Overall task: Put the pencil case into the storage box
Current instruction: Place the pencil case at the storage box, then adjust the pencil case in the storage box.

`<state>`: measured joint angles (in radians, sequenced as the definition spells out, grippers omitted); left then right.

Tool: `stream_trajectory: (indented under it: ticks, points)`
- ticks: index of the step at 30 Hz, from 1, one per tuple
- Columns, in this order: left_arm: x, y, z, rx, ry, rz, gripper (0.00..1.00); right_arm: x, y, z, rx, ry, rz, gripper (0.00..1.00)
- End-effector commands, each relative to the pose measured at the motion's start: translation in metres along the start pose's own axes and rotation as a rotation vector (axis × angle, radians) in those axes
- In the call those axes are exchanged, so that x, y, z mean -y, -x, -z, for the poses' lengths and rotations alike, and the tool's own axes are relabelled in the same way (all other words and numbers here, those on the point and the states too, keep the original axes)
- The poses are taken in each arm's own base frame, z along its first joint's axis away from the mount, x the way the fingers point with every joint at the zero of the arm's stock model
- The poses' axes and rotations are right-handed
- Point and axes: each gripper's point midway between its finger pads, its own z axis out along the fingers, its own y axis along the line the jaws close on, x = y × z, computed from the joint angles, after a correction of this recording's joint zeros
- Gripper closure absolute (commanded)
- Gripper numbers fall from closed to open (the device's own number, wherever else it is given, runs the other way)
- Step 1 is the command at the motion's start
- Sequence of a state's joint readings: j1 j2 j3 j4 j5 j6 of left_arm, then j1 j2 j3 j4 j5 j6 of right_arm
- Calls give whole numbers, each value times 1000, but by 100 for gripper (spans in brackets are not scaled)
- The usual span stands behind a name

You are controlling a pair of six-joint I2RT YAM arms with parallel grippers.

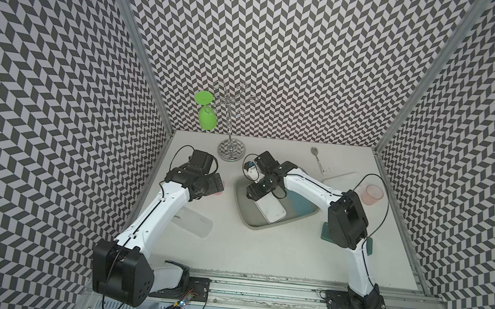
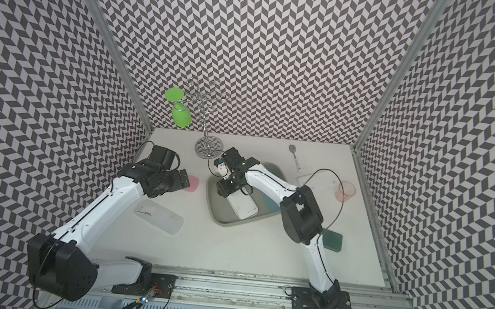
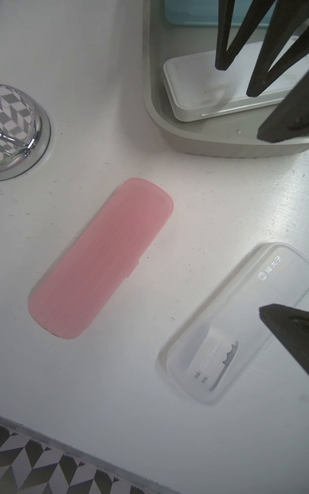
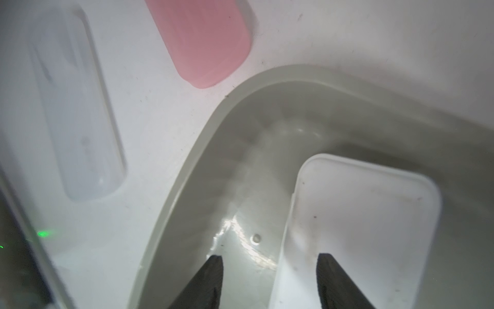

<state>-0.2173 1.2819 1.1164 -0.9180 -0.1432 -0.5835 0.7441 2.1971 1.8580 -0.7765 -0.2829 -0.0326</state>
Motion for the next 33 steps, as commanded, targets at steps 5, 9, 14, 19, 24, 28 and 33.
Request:
stream_trajectory:
  ticks: [5,9,14,19,24,28,33]
  points:
    - [-2,1,2,12,-34,-1,0,-16,-3,-26,0,109,-20,56]
    - [-3,-1,-1,3,-35,-1,0,-8,-10,-41,-27,89,-31,56]
    - [-7,-3,-3,0,-25,-1,0,16,-27,-48,-80,6,-62,57]
    - [-10,-4,-5,0,-16,4,0,39,-34,-33,-67,-30,-98,57]
    - [-13,-6,-8,-5,-5,9,0,47,-36,-17,-61,-32,-85,57]
    - [-14,-7,-10,-8,-2,19,0,41,-44,-7,-67,-10,-84,57]
    - [-15,-7,-12,-6,-2,27,0,42,-57,-1,-67,-12,-99,55]
